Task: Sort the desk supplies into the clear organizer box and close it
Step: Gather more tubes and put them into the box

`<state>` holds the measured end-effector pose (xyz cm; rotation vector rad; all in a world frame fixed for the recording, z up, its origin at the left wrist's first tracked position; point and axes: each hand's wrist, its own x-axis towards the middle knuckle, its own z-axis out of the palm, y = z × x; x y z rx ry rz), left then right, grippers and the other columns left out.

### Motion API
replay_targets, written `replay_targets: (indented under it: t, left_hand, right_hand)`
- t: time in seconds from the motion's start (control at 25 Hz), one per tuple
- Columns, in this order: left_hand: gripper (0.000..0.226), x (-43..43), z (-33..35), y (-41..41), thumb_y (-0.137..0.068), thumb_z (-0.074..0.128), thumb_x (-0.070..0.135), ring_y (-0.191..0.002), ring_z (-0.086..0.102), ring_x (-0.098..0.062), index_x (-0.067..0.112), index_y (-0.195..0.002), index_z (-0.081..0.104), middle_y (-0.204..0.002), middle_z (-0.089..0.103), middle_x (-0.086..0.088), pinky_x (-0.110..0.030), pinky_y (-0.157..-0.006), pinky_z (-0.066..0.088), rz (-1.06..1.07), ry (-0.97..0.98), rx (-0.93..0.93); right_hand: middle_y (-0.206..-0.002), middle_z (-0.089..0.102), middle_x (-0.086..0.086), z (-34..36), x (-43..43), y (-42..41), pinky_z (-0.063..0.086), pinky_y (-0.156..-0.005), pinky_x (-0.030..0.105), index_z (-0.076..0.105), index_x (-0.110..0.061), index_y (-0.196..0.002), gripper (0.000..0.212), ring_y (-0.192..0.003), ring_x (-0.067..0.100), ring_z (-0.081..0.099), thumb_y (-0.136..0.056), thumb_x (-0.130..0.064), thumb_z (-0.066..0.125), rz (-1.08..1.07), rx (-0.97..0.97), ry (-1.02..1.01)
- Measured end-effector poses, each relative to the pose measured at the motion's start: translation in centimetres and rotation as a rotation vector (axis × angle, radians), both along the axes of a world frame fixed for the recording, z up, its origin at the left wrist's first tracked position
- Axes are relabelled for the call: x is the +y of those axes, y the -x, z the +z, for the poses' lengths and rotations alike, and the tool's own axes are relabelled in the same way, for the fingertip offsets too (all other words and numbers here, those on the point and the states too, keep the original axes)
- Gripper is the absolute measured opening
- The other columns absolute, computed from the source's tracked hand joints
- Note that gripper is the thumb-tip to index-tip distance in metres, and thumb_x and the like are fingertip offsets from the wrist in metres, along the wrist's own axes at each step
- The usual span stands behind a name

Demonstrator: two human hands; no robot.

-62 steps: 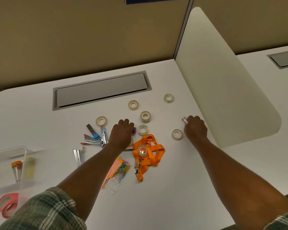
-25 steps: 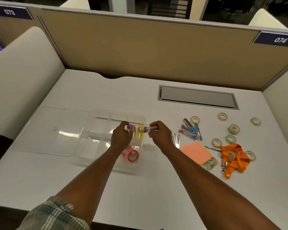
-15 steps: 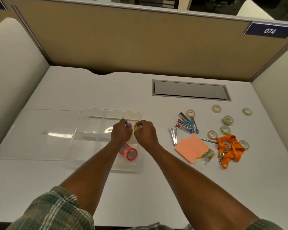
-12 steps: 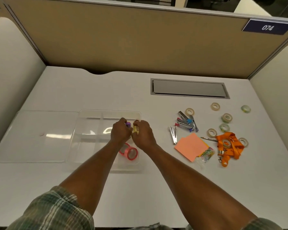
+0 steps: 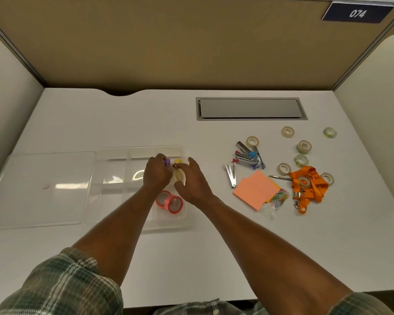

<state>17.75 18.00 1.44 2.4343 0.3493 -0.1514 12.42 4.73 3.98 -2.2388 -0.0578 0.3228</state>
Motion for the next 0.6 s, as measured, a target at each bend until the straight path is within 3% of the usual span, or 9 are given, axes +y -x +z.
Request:
replay_targets:
  t: [0.24, 0.32, 0.4, 0.48, 0.6]
  left_hand:
    - [0.037, -2.9, 0.9, 0.9, -0.084, 0.066, 0.026, -0.101, 0.060, -0.032, 0.012, -0.118, 0.060, -0.113, 0.055, -0.015, -0.041, -0.082, 0.052, -0.010, -0.094, -0.148]
    - [0.034, -4.8, 1.2, 1.3, -0.085, 0.067, 0.026, -0.103, 0.059, -0.030, 0.012, -0.115, 0.061, -0.113, 0.056, -0.013, -0.040, -0.082, 0.051, -0.065, -0.084, -0.187]
    - [0.032, -7.1, 1.3, 1.9, -0.086, 0.067, 0.027, -0.104, 0.059, -0.027, 0.013, -0.113, 0.061, -0.111, 0.057, -0.011, -0.038, -0.082, 0.051, -0.140, -0.075, -0.205]
    - [0.033, -9.7, 0.8, 2.6, -0.086, 0.068, 0.028, -0.102, 0.060, -0.025, 0.013, -0.114, 0.061, -0.110, 0.058, -0.010, -0.035, -0.082, 0.049, -0.246, -0.065, -0.198]
    - [0.039, -14.0, -0.4, 3.4, -0.088, 0.066, 0.032, -0.101, 0.059, -0.026, 0.017, -0.123, 0.057, -0.115, 0.056, -0.010, -0.033, -0.080, 0.047, -0.385, -0.086, -0.081]
  right_hand:
    - [-0.140, 0.050, 0.011, -0.8, -5.2, 2.0, 0.046, -0.103, 0.031, 0.061, -0.010, -0.126, 0.037, -0.128, 0.024, 0.052, -0.089, -0.013, 0.065, -0.127, -0.119, 0.011]
    - [-0.131, 0.057, 0.009, -1.1, -7.5, 2.7, 0.046, -0.097, 0.024, 0.063, -0.010, -0.121, 0.033, -0.117, 0.022, 0.059, -0.089, -0.014, 0.066, -0.149, -0.140, 0.035]
    - [-0.124, 0.060, 0.007, -1.4, -9.8, 3.5, 0.049, -0.092, 0.027, 0.065, -0.011, -0.118, 0.030, -0.106, 0.022, 0.062, -0.088, -0.014, 0.066, -0.170, -0.148, 0.071]
    - [-0.123, 0.060, 0.007, -1.8, -12.3, 4.2, 0.050, -0.092, 0.034, 0.065, -0.012, -0.117, 0.028, -0.109, 0.024, 0.060, -0.089, -0.016, 0.065, -0.186, -0.119, 0.119]
    - [-0.127, 0.058, 0.007, -2.4, -16.5, 5.1, 0.045, -0.096, 0.032, 0.063, -0.014, -0.121, 0.030, -0.119, 0.023, 0.054, -0.092, -0.021, 0.063, -0.186, -0.067, 0.220]
